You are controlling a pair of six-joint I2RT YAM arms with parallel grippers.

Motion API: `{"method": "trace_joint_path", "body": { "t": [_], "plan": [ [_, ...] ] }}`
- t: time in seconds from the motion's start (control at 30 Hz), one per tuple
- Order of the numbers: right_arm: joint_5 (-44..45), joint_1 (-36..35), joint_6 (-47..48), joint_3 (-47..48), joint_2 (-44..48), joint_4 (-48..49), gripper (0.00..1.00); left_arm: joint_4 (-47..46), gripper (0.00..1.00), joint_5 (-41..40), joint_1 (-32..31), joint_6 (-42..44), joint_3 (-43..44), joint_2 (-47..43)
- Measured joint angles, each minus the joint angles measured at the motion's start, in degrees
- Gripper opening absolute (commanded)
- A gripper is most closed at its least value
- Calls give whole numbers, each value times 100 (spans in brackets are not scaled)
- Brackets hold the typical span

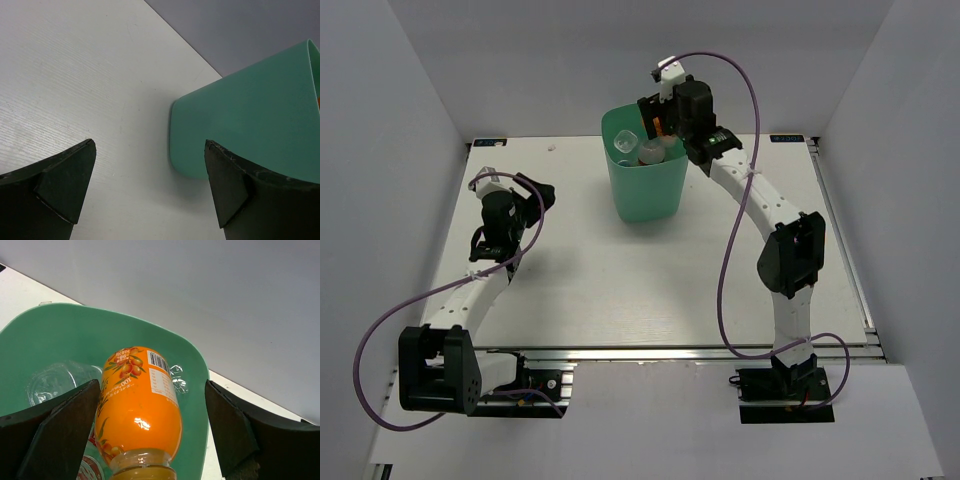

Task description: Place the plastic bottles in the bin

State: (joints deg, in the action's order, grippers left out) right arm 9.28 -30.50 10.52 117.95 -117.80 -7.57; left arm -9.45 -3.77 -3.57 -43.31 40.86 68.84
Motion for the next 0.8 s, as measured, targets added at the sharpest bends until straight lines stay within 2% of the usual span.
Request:
{"method": "trace_joint_path", "body": {
  "t": [0.43, 0.63, 0.8],
  "plan": [
    [315, 7, 144, -590, 531, -15, 89, 0, 98, 63, 0, 0, 0, 0],
    [-339, 22, 164, -684, 848, -157, 89, 26, 98, 160, 0, 15, 33, -4],
    [-975, 101, -103, -393, 984, -310, 89, 286, 98, 173, 0, 164, 555, 37]
  ]
}}
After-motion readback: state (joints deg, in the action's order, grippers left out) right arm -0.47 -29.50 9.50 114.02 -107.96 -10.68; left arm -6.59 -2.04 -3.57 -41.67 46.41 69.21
